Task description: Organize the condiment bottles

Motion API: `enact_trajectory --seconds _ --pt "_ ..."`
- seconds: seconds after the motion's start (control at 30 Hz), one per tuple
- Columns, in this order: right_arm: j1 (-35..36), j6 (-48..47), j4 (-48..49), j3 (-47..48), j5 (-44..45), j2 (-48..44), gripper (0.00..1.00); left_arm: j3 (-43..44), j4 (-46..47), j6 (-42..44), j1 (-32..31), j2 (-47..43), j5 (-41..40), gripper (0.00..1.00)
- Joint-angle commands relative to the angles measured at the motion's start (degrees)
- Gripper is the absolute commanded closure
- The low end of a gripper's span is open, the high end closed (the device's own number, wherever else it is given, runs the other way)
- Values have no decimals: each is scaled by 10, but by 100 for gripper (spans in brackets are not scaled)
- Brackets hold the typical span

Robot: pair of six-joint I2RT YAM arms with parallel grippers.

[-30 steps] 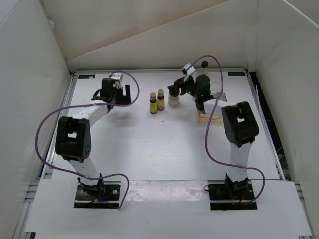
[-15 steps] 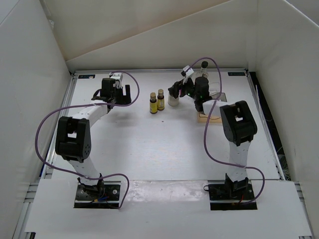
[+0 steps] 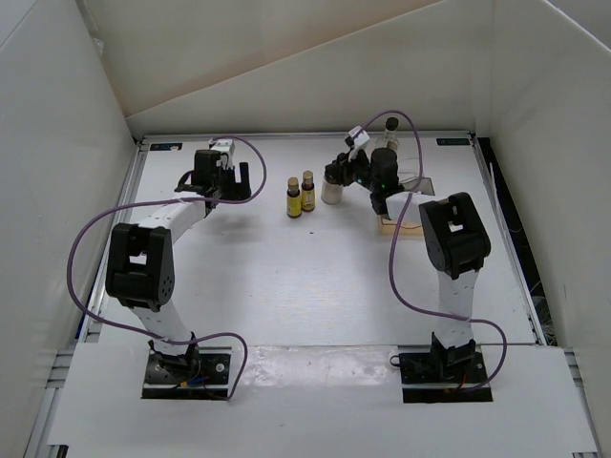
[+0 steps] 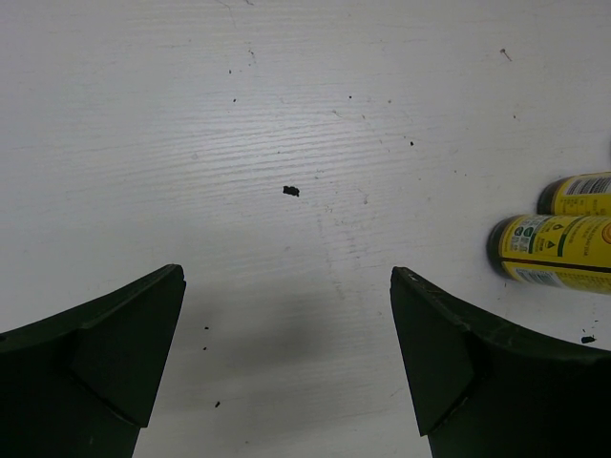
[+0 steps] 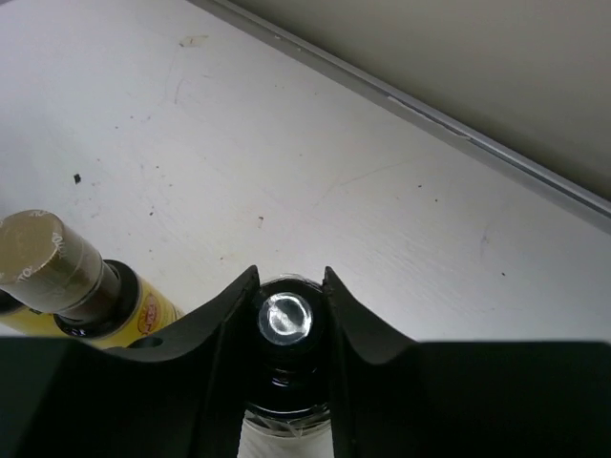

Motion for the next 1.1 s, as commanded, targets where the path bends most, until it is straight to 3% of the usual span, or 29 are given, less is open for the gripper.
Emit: enact_trajectory --seconds 0.0,0.57,0.9,1.07 --pt "5 -10 -22 1 13 -24 100 7 4 -5 3 -16 11 0" --pt "26 -52 -53 -111 7 -231 100 -22 13 -13 3 -63 14 0" --pt "23 -116 -127 -220 48 -457 100 -59 25 -23 0 -100 11 0" --pt "0 -130 -126 -302 85 -524 100 -66 27 -24 -11 -107 11 0"
